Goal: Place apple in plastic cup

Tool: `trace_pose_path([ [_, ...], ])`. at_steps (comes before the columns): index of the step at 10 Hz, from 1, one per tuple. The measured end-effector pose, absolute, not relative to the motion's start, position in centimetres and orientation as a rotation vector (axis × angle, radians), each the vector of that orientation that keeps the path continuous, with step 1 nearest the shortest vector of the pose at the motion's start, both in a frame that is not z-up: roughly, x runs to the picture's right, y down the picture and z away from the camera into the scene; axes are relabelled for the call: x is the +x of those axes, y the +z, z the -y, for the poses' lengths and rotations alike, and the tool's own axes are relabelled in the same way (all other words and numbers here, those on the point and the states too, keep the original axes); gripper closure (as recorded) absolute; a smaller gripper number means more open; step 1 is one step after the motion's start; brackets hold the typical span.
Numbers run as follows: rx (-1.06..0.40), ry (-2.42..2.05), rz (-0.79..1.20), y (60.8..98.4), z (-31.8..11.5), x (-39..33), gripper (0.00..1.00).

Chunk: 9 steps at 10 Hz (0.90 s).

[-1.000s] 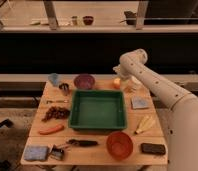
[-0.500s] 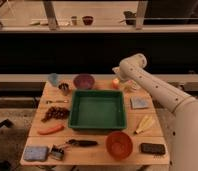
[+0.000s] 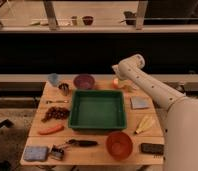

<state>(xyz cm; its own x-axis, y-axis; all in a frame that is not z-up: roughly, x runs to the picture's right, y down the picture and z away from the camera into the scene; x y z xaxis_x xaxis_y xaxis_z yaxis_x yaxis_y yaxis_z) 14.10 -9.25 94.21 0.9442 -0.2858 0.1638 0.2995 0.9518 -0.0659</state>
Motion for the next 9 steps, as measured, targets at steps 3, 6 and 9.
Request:
trace_pose_path([
  [3, -0.088, -0.269, 0.148, 95.9, 9.7, 14.4, 0.2],
  [6, -0.107, -0.191, 0.148, 97.2, 9.3, 15.7, 0.2],
  [9, -0.139, -0.094, 0.169, 98.3, 8.5, 16.2, 0.2],
])
